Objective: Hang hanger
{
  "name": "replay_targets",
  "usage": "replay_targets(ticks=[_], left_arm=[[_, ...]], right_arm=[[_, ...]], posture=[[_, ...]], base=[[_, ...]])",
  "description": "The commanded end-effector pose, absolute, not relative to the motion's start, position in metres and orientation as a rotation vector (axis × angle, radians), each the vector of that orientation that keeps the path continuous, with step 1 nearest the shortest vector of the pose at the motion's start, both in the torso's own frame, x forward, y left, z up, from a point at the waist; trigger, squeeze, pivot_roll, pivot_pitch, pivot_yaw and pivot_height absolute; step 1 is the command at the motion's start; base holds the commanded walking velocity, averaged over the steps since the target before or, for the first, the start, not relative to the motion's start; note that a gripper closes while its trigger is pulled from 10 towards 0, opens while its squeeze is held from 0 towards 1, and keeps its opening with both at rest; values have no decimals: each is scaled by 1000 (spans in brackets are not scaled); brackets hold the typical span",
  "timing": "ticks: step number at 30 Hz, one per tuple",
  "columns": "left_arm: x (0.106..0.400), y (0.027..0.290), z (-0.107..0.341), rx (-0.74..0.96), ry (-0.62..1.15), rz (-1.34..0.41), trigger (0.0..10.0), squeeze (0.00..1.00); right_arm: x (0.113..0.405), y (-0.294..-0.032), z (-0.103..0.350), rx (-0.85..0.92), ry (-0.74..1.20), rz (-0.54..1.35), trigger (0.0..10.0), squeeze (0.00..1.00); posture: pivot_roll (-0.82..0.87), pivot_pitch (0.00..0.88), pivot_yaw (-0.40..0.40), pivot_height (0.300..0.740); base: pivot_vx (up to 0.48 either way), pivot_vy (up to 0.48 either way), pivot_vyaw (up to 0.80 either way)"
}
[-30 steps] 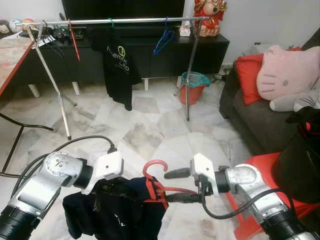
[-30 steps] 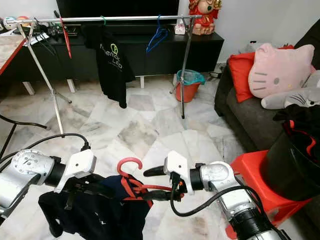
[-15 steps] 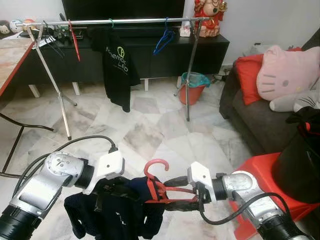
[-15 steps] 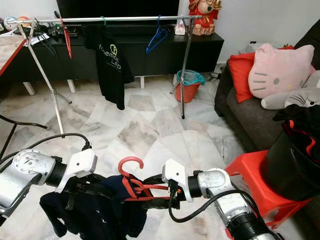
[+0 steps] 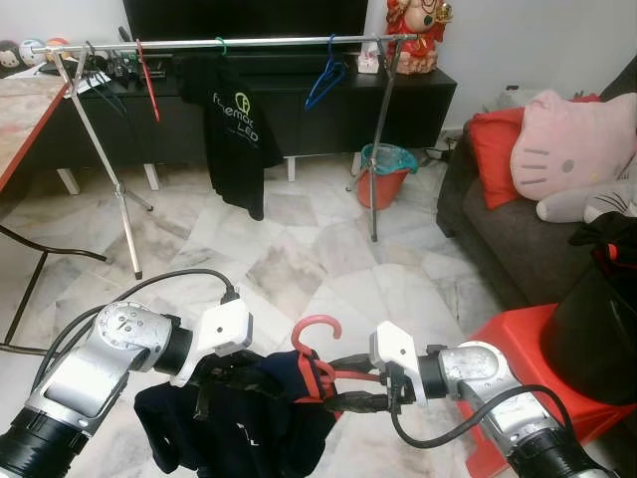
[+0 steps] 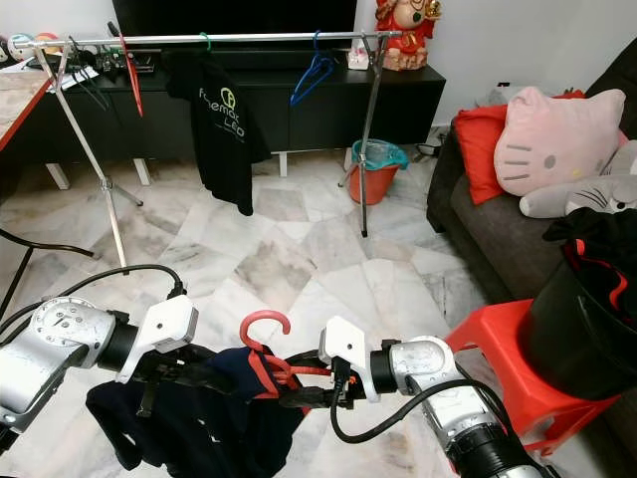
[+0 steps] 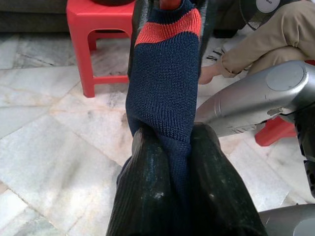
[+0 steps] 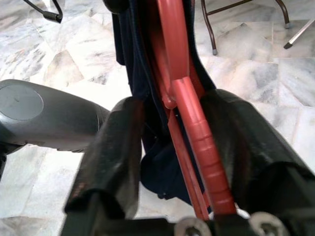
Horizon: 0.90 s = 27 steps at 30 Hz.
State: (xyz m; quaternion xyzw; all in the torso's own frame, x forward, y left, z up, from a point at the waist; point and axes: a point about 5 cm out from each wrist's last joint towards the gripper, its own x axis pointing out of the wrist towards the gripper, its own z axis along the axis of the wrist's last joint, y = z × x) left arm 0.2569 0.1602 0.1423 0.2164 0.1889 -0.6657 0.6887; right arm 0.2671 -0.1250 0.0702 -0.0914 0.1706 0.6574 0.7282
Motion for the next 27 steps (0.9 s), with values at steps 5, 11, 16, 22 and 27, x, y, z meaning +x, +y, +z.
replay_targets(ticks=[5,11,16,22,27], left_arm=[[259,156,150,512,388,-1504,10000,0],[259,154,150,509,386,-1504,10000,0],[259,155,150,515,387,-1501,10000,0],[261,155,151,516,384,-1492,10000,0],[262,155,151,518,380,-1490,10000,0]], right_arm=[[270,-128,72,-234,368,1436,0,0],[270,-126,69,-247,373,1430,0,0],[268,-126,65,-258,386,1425,0,0],[267,-124,65,-255,385,1424,0,0],[268,-124,63,-269,384,1412,0,0]], posture=[[-10,0,-72,740],[-10,0,-72,740],[-11,5,-71,740],[-9,8,-71,740],[-9,10,-70,740]], base=[[0,0,0],[0,0,0],[0,0,0],[0,0,0],[0,0,0]])
